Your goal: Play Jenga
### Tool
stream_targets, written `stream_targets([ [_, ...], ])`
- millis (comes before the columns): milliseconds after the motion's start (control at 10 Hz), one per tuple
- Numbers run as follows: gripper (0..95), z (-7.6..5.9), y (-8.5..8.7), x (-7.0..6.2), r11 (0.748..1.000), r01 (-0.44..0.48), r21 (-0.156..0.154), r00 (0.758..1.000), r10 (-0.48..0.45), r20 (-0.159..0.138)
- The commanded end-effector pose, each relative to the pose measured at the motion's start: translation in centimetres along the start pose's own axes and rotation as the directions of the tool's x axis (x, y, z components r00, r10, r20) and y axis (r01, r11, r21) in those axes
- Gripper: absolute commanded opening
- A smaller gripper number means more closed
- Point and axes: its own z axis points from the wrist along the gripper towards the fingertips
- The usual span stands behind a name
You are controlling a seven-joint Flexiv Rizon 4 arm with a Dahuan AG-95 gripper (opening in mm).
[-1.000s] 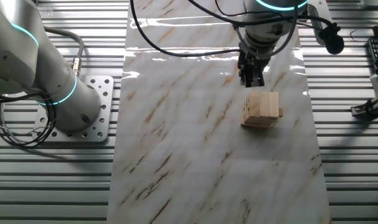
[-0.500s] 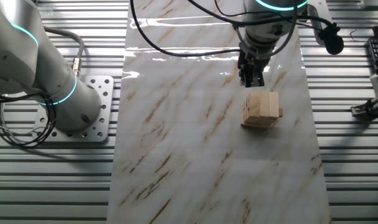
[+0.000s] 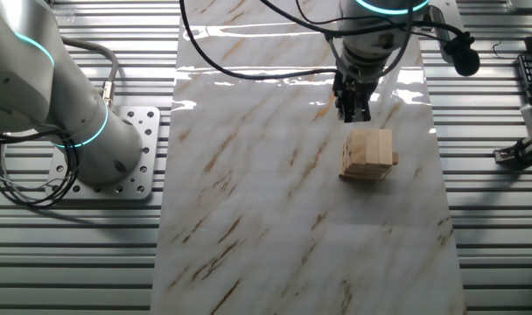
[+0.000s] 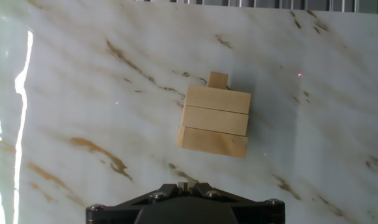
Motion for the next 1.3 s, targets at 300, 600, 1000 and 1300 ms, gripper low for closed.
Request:
stream_targets([
  [300, 0.0, 0.03, 0.00, -0.01, 1.000, -0.004, -0.001, 1.000, 0.004, 0.006],
  [600, 0.0, 0.03, 0.00, -0.01, 1.000, -0.005, -0.001, 1.000, 0.005, 0.007],
  [1000, 0.0, 0.03, 0.00, -0.01, 1.000, -0.006, 0.000, 1.000, 0.006, 0.007],
  [1300, 0.0, 0.03, 0.00, -0.01, 1.000, -0.009, 0.000, 1.000, 0.009, 0.004],
])
